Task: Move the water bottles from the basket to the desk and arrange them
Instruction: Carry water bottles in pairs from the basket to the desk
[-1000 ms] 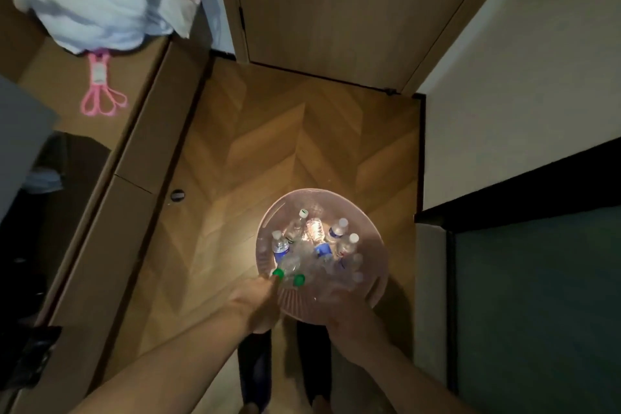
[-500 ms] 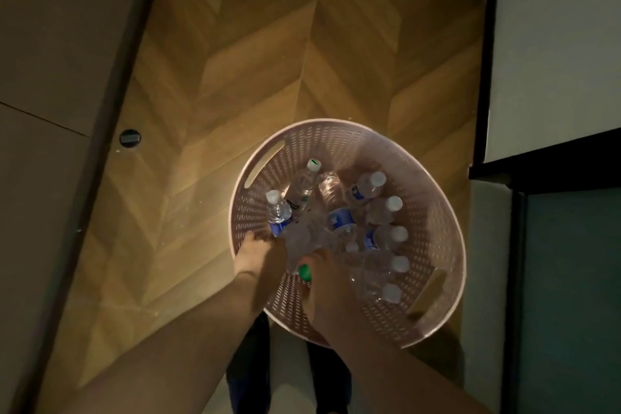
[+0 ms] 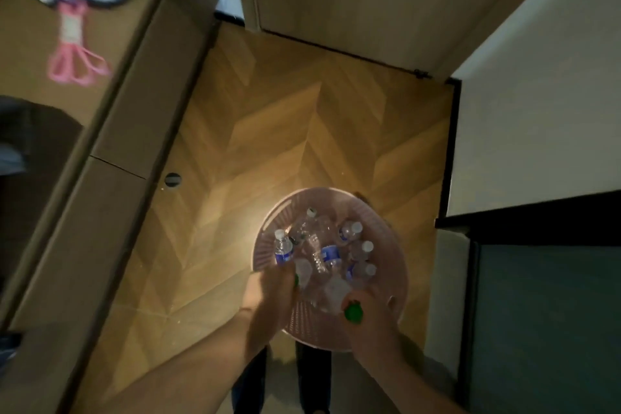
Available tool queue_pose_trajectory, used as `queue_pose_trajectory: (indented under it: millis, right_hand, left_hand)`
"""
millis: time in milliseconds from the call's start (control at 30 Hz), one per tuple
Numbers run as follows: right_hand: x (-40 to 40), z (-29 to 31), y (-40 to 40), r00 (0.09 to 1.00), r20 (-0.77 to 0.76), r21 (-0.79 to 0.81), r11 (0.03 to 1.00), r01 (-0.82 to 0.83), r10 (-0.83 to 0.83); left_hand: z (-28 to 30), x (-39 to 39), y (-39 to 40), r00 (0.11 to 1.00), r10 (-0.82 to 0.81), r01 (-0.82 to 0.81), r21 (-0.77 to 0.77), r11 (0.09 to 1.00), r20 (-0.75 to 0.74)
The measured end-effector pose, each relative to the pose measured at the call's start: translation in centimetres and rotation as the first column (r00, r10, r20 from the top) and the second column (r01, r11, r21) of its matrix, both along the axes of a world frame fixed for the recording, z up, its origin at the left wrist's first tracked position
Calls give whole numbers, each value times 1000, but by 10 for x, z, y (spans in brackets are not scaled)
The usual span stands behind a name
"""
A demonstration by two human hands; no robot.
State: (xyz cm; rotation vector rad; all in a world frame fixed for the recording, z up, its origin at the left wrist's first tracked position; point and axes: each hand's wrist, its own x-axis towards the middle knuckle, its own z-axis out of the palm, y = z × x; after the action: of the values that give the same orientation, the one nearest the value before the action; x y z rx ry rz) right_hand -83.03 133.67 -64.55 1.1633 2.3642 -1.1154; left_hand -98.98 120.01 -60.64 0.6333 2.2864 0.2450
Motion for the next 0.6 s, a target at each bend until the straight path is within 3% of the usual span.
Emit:
queue_pose_trajectory:
  millis: [133,233,400,500,600]
  right_hand:
    - [16,130,-2,999,-6,-1,999,-43,43]
    - [25,220,-11,993,-68,-10,995,-101,100]
    - [31,323,-31,943,-205,-75,957,-281,261]
    - [20,368,-46,848,-208,-67,858,-510,487]
    - [2,405,-72,694,-221,-29,706,-707,686]
  left_hand:
    - [115,19,-35,992,-90,90,-7,996,-93]
    - [200,45,-64,986,87,-70,126,990,-140]
    - [334,92,-118,945,237,-228,66,971,-226]
    - [380,134,-156,858,447,-431,120,894,-254]
    - [414,179,-192,692,658,-628,203,751,-296]
